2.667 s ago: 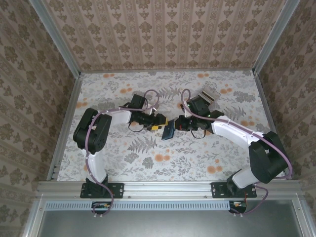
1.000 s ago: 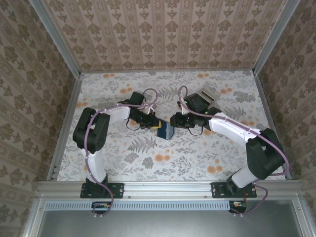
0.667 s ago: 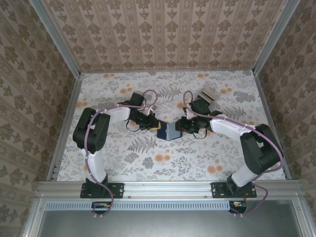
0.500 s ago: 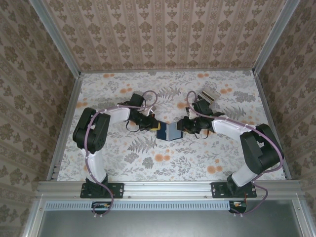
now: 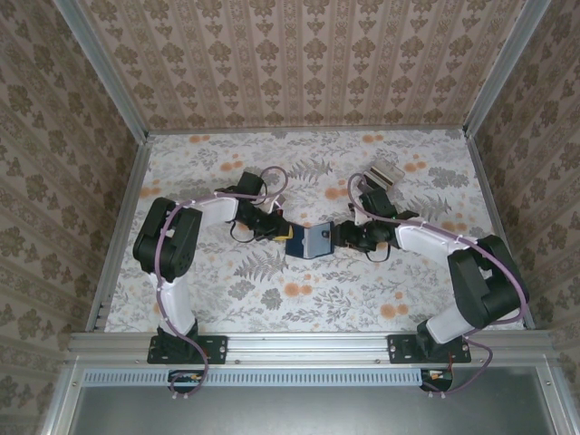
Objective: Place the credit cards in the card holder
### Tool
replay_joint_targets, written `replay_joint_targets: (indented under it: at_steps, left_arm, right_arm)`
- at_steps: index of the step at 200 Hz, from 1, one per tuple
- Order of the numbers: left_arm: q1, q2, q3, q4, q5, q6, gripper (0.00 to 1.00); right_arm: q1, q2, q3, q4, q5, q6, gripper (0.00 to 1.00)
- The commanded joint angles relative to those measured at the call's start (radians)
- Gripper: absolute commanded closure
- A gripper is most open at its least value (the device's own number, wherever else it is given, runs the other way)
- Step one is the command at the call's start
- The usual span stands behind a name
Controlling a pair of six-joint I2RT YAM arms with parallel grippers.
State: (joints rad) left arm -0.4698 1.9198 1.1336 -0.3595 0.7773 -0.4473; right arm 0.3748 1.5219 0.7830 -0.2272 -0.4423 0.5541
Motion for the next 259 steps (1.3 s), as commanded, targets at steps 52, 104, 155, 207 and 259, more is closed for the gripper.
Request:
replay_joint_targets:
  at_steps: [52, 104, 155, 207, 259]
  left_arm:
    - [0.007, -0.004, -0.003, -0.015, 0.022, 0.03, 1.0]
    - [0.008, -0.007, -0.014, 0.001, 0.035, 0.031, 1.0]
    - [0.007, 0.004, -0.015, 0.002, 0.038, 0.031, 1.0]
    - [0.051, 0.005, -0.006, -0.013, 0.029, 0.045, 1.0]
    - [0.045, 0.019, -0.001, 0.011, 0.037, 0.032, 1.0]
  right_arm:
    - [-0.008, 0.075, 0.008, 0.197, -0.237, 0.049, 0.75]
    - [-0.019, 0.115, 0.008, 0.199, -0.227, 0.04, 0.71]
    - [-0.018, 0.116, -0.015, 0.311, -0.275, 0.073, 0.89]
    - [-0.022, 0.078, -0.034, 0.315, -0.264, 0.045, 0.86]
    - [-0.021, 0.127, -0.008, 0.256, -0.235, 0.018, 0.96]
